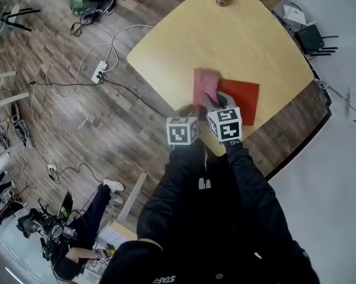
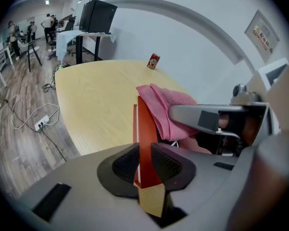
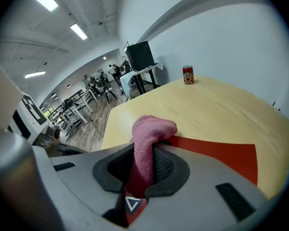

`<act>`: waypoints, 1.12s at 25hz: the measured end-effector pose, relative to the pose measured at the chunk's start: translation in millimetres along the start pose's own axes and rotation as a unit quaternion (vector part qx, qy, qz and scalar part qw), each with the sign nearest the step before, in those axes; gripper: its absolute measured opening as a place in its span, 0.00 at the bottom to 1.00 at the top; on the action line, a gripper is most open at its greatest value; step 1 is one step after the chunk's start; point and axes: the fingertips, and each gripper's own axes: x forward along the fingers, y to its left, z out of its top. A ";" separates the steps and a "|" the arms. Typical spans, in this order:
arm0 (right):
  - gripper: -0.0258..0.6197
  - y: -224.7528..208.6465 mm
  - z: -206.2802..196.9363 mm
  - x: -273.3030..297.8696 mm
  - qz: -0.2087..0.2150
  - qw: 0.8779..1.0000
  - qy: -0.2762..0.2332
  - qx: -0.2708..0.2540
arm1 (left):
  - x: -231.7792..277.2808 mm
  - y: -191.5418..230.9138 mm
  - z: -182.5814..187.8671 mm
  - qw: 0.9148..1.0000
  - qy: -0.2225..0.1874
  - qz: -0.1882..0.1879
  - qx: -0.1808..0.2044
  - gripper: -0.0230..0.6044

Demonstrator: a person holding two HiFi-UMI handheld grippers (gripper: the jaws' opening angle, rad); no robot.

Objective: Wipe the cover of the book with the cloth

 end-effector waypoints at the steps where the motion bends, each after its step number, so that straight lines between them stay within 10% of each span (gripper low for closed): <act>1: 0.16 -4.8 -3.1 -0.1 -0.006 1.000 0.003 0.003 | 0.5 0.6 -0.2 1.000 0.000 0.001 0.000 0.20; 28: 0.16 -117.5 -31.6 -95.9 -0.108 0.994 -0.006 0.024 | -3.4 3.6 -6.2 1.000 -0.002 0.013 -0.019 0.20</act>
